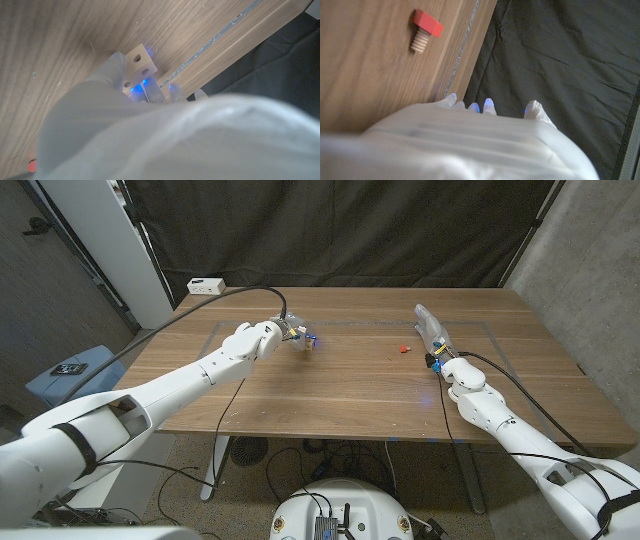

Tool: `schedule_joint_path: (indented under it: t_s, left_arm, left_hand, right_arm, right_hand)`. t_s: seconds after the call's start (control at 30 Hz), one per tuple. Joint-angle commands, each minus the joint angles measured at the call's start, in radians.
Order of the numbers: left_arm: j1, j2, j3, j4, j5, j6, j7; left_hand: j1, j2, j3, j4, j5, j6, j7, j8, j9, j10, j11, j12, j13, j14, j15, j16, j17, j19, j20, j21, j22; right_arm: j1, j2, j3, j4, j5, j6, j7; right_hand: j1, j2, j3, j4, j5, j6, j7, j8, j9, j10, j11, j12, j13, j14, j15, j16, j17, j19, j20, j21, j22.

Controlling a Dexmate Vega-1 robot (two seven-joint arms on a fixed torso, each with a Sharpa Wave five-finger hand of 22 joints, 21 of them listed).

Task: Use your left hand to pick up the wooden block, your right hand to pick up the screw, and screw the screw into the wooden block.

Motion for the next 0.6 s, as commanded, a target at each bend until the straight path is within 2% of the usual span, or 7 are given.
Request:
schedule_joint_path:
  t_s: [0.03, 0.6]
  left_arm:
    - [0.0, -0.002, 0.004, 0.002, 0.003, 0.009, 0.004]
    - [-0.012, -0.019, 0.01, 0.037, -0.006, 0.002, 0.033]
  left_hand:
    - [0.017, 0.003, -0.012, -0.001, 0.0, 0.034, 0.0, 0.003, 0.005, 0.028, -0.001, 0.012, 0.014, 0.019, -0.04, 0.002, 0.006, 0.015, 0.006, -0.004, 0.001]
    - [0.05, 0.012, -0.042, 0.0, -0.001, 0.143, 0.001, 0.012, 0.007, 0.12, -0.003, 0.042, 0.061, 0.082, -0.065, 0.007, 0.01, 0.051, 0.0, -0.002, 0.001]
  right_arm:
    - [0.004, 0.003, -0.001, 0.01, 0.001, 0.002, 0.005]
    - [0.024, 0.014, -0.006, 0.046, -0.002, 0.013, 0.016]
  right_hand:
    - [0.011, 0.005, -0.001, -0.006, 0.002, 0.007, -0.002, 0.007, 0.003, 0.0, -0.002, 0.007, 0.003, -0.062, 0.001, 0.006, 0.002, -0.007, -0.011, 0.003, 0.004]
    - [0.008, 0.006, -0.002, -0.005, 0.002, 0.009, 0.0, 0.007, 0.003, 0.004, -0.005, 0.008, 0.003, -0.061, 0.001, 0.007, 0.003, -0.006, -0.011, 0.004, 0.004]
